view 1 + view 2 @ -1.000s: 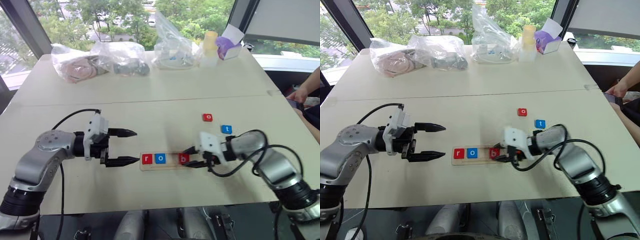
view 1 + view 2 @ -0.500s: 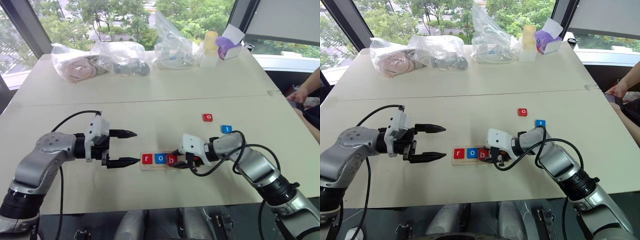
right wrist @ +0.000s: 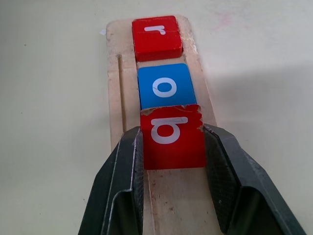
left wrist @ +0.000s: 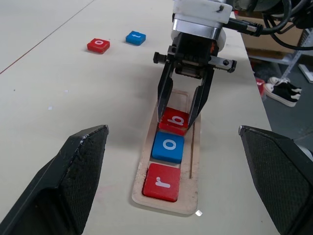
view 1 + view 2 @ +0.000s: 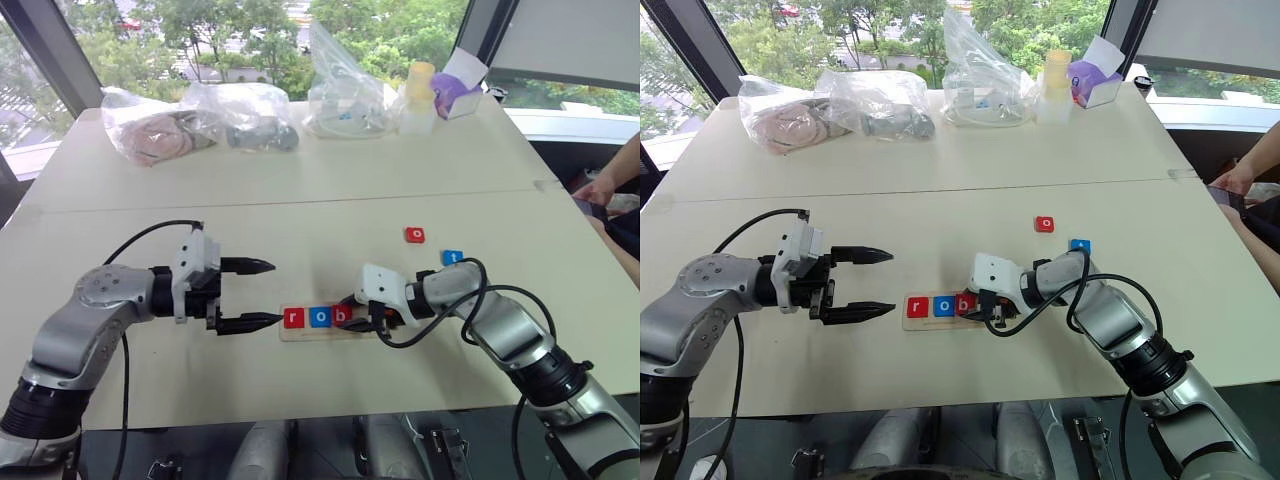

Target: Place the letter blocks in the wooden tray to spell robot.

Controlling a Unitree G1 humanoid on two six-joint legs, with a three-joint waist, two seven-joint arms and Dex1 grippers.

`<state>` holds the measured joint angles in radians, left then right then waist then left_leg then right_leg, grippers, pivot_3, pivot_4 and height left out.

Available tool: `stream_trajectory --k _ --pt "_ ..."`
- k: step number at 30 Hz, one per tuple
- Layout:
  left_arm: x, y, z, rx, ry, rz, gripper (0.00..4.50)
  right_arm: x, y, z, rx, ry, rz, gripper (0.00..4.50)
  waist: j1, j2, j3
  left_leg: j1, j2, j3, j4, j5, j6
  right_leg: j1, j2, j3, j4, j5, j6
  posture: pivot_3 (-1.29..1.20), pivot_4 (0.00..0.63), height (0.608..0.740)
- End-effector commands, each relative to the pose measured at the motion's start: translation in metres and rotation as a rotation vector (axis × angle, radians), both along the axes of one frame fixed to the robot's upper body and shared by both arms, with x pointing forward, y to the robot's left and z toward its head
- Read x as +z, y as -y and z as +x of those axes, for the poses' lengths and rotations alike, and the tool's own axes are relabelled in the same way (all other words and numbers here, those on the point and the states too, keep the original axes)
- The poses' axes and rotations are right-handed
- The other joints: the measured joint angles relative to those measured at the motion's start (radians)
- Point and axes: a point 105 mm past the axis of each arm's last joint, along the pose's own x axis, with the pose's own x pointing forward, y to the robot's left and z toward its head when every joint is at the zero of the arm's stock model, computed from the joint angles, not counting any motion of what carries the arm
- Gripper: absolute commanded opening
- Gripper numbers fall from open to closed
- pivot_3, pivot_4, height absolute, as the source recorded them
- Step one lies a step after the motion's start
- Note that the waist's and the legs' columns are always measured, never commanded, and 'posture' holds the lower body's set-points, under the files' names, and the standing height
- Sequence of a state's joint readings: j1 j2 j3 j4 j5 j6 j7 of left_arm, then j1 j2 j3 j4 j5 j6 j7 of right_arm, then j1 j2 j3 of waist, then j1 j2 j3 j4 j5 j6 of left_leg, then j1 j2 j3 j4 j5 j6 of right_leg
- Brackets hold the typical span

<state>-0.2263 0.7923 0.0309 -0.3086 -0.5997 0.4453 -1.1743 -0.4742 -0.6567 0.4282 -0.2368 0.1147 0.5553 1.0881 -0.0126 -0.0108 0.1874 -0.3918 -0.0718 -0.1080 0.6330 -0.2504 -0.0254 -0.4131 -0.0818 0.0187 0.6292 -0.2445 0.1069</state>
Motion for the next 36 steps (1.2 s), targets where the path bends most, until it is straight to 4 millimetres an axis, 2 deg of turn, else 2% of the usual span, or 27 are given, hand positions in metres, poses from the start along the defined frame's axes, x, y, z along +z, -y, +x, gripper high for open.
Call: stream_trajectory --k 1,6,10,12,13,16,19,21,24,26,28,30,36 --pt "0.006 0.004 -0.003 -0.016 0.037 -0.008 4.50 0.006 -0.006 -0.002 0.037 0.031 0.003 1.15 0.000 0.000 0.000 0.000 0.000 0.000 0.000 0.000 0.000 0.000 0.000 0.000 0.000 0.000 0.000 0.00 0.150 0.740" --pt "0.006 0.005 -0.002 -0.014 0.042 -0.010 4.50 0.005 -0.005 -0.002 0.036 0.028 -0.008 1.15 0.000 0.000 0.000 0.000 0.000 0.000 0.000 0.000 0.000 0.000 0.000 0.000 0.000 0.000 0.000 0.00 0.150 0.740" --pt "0.006 0.005 -0.001 -0.013 0.042 -0.012 4.50 0.006 -0.005 -0.001 0.035 0.026 -0.004 3.10 0.000 0.000 0.000 0.000 0.000 0.000 0.000 0.000 0.000 0.000 0.000 0.000 0.000 0.000 0.000 0.00 0.150 0.740" --pt "0.005 0.005 -0.001 -0.012 0.042 -0.013 4.50 0.008 -0.007 -0.001 0.037 0.026 0.005 4.21 0.000 0.000 0.000 0.000 0.000 0.000 0.000 0.000 0.000 0.000 0.000 0.000 0.000 0.000 0.000 0.00 0.150 0.740" --pt "0.005 0.005 -0.001 -0.012 0.042 -0.014 4.50 0.010 -0.007 -0.001 0.036 0.029 0.009 4.41 0.000 0.000 0.000 0.000 0.000 0.000 0.000 0.000 0.000 0.000 0.000 0.000 0.000 0.000 0.000 0.00 0.150 0.740" --pt "0.005 0.006 -0.001 -0.009 0.042 -0.017 4.50 0.021 -0.007 0.002 0.025 0.052 0.035 4.41 0.000 0.000 0.000 0.000 0.000 0.000 0.000 0.000 0.000 0.000 0.000 0.000 0.000 0.000 0.000 0.00 0.150 0.740" --pt "0.005 0.007 -0.001 -0.007 0.043 -0.021 4.50 0.042 -0.002 0.011 -0.041 0.097 0.098 4.41 0.000 0.000 0.000 0.000 0.000 0.000 0.000 0.000 0.000 0.000 0.000 0.000 0.000 0.000 0.000 0.00 0.150 0.740" --pt "0.005 0.007 -0.001 -0.006 0.043 -0.023 4.50 0.060 0.007 0.028 -0.173 0.125 0.181 4.41 0.000 0.000 0.000 0.000 0.000 0.000 0.000 0.000 0.000 0.000 0.000 0.000 0.000 0.000 0.000 0.00 0.150 0.740" --pt "0.005 0.008 -0.002 -0.003 0.041 -0.028 4.50 0.076 0.036 0.059 -0.431 0.195 0.248 4.41 0.001 0.000 0.000 0.000 0.000 0.000 0.000 0.000 0.000 0.000 0.000 0.000 0.000 0.000 0.000 0.00 0.150 0.740" --pt "0.004 0.009 -0.002 -0.003 0.039 -0.030 4.50 0.076 0.058 0.076 -0.608 0.221 0.238 4.41 0.002 0.000 0.000 0.000 0.000 0.000 0.000 0.000 0.000 0.000 0.000 0.000 0.000 0.000 0.000 0.00 0.150 0.740" --pt "0.003 0.009 -0.002 -0.005 0.037 -0.032 4.50 0.073 0.091 0.098 -0.869 0.281 0.204 4.41 0.002 0.000 0.000 0.000 -0.001 0.000 0.000 0.000 0.000 0.000 0.000 0.000 0.000 0.000 0.000 0.00 0.150 0.740" --pt "0.002 0.011 -0.001 -0.007 0.038 -0.034 4.50 0.069 0.109 0.109 -1.054 0.296 0.209 4.41 0.001 0.000 0.000 0.000 -0.001 0.000 0.000 0.000 -0.001 -0.001 0.000 0.001 0.001 0.001 -0.001 0.00 0.150 0.740" --pt "0.005 0.014 0.002 -0.017 0.048 -0.039 4.50 0.052 0.114 0.116 -1.280 0.234 0.252 4.41 -0.007 0.000 0.000 -0.001 0.000 0.002 -0.003 0.002 -0.003 -0.006 0.001 0.003 0.003 0.002 -0.003 0.00 0.150 0.740"
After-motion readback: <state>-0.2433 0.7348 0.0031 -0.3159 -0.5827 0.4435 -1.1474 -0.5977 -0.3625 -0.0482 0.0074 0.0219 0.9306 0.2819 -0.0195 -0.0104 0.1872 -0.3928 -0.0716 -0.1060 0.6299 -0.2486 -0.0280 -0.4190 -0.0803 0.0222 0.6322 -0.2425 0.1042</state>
